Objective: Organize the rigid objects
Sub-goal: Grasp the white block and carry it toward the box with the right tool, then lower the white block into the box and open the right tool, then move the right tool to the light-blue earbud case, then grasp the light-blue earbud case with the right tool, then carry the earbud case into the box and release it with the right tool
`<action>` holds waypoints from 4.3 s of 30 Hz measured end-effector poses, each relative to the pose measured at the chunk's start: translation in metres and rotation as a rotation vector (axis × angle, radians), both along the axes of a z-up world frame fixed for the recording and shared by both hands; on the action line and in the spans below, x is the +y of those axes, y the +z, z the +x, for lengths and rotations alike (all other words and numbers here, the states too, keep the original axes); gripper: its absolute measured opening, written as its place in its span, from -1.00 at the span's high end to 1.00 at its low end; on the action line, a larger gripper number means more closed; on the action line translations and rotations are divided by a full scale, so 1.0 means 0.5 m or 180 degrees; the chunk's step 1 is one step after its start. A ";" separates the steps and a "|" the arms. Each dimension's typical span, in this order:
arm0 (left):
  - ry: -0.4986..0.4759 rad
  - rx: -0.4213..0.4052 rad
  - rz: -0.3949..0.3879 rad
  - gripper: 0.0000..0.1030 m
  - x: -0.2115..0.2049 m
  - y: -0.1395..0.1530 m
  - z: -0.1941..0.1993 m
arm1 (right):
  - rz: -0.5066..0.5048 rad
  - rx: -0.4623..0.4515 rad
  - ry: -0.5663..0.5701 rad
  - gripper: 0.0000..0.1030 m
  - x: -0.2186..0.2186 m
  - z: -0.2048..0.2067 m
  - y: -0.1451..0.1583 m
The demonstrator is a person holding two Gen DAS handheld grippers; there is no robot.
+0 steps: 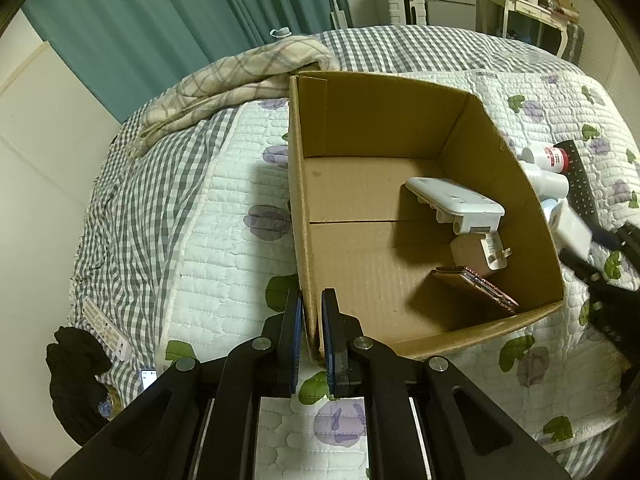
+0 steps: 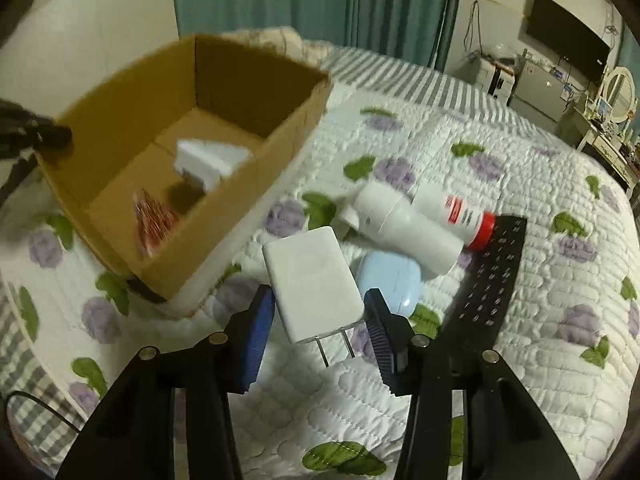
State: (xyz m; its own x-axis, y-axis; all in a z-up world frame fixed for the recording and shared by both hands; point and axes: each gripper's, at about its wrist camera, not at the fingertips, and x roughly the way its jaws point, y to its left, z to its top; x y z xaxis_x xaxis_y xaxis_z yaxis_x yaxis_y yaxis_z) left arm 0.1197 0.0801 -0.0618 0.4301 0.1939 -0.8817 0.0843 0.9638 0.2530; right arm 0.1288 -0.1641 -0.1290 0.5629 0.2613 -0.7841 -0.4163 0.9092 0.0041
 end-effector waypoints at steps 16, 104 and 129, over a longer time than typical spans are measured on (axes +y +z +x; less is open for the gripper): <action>-0.0001 0.0003 0.0017 0.84 -0.004 -0.001 0.000 | 0.0467 -0.0464 0.0655 0.12 0.174 0.044 0.181; 0.0026 -0.0005 0.0013 0.82 -0.001 -0.002 0.004 | 0.0410 -0.0358 0.0450 0.01 0.094 0.064 0.207; 0.0009 -0.0008 0.0009 0.82 -0.004 -0.006 0.001 | 0.0251 0.0162 0.0782 0.01 0.277 0.080 0.039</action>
State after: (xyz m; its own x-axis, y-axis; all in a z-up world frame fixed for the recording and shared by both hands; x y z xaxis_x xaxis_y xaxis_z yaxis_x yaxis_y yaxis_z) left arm 0.1199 0.0781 -0.0646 0.4317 0.1976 -0.8801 0.0810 0.9633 0.2560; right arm 0.1690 -0.0259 -0.1095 0.4355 0.4468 -0.7815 -0.6220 0.7769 0.0976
